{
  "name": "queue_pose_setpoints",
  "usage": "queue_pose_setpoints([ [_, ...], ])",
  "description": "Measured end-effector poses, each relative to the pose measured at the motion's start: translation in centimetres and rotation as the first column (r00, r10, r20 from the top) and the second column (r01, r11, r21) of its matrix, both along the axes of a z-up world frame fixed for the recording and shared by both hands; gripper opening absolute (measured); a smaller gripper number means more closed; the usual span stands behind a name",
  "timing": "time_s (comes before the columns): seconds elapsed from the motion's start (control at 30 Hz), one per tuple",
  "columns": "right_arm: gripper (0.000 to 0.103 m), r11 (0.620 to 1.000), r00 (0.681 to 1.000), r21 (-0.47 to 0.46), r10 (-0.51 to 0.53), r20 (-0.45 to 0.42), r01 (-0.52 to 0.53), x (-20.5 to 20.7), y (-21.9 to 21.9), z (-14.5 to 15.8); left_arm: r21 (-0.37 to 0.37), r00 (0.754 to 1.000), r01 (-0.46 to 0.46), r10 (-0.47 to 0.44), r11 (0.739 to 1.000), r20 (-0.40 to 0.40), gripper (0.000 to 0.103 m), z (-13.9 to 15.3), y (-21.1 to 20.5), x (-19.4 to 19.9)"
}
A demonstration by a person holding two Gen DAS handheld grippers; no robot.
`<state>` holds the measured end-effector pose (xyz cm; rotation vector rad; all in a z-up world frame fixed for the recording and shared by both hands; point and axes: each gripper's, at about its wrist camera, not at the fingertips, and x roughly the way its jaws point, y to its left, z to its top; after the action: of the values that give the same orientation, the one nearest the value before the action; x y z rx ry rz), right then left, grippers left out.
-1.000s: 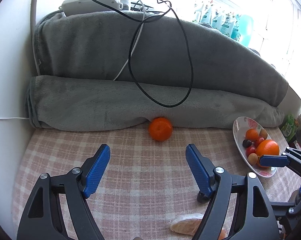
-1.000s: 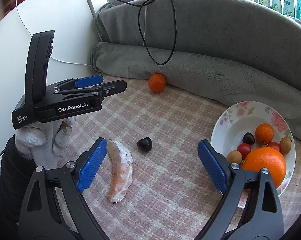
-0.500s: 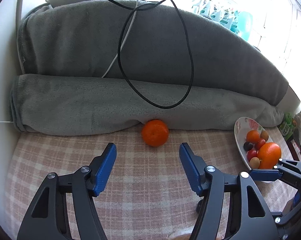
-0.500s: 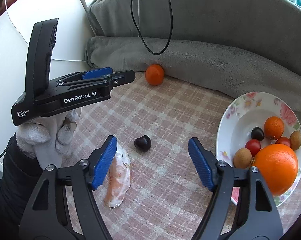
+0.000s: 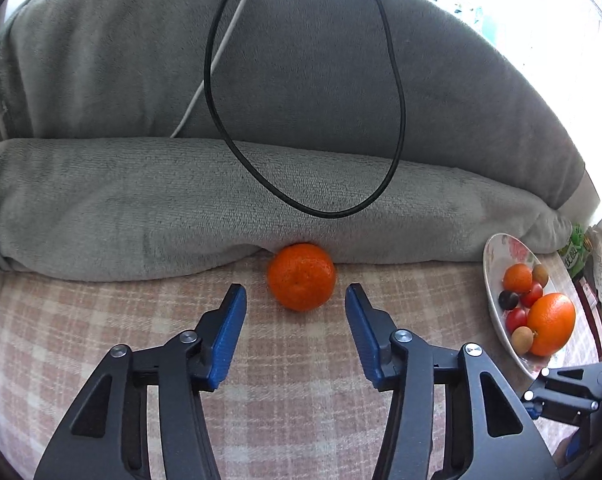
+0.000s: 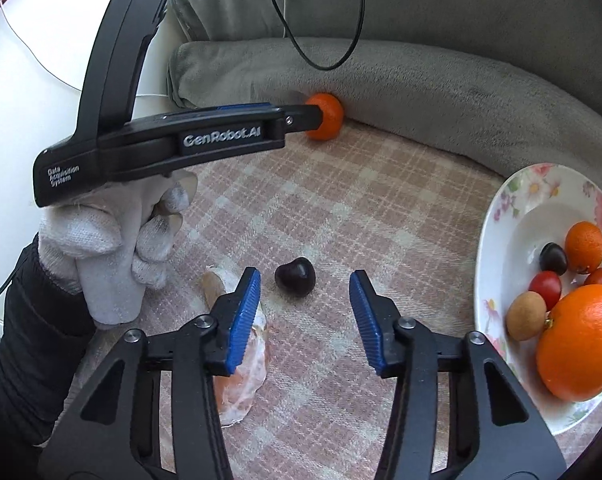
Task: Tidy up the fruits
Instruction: 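Close the left gripper on the mandarin while the right gripper closes on the dark plum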
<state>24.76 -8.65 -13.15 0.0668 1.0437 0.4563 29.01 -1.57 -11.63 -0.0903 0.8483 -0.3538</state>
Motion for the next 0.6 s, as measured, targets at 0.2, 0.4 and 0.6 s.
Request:
queue_pose_setpoints([
  [0.2,0.042,1.000,1.000,0.002,0.007,-0.020,-0.006,0.5,0.7,-0.8,0.002,1.000,-0.005,0.005,1.000,-0.014,0.050,-0.7,-0.4,0.8],
  [0.4,0.039,1.000,0.999,0.006,0.018,-0.030,-0.017,1.3,1.6,-1.2,0.009,1.000,-0.003,0.003,1.000,-0.026,0.049,-1.2,-1.1,1.7],
  [0.6,0.035,1.000,0.999,-0.004,0.028,-0.039,-0.028,1.8,2.4,-1.6,0.007,0.999,0.010,-0.010,1.000,-0.032,0.046,-1.4,-2.2,2.9],
])
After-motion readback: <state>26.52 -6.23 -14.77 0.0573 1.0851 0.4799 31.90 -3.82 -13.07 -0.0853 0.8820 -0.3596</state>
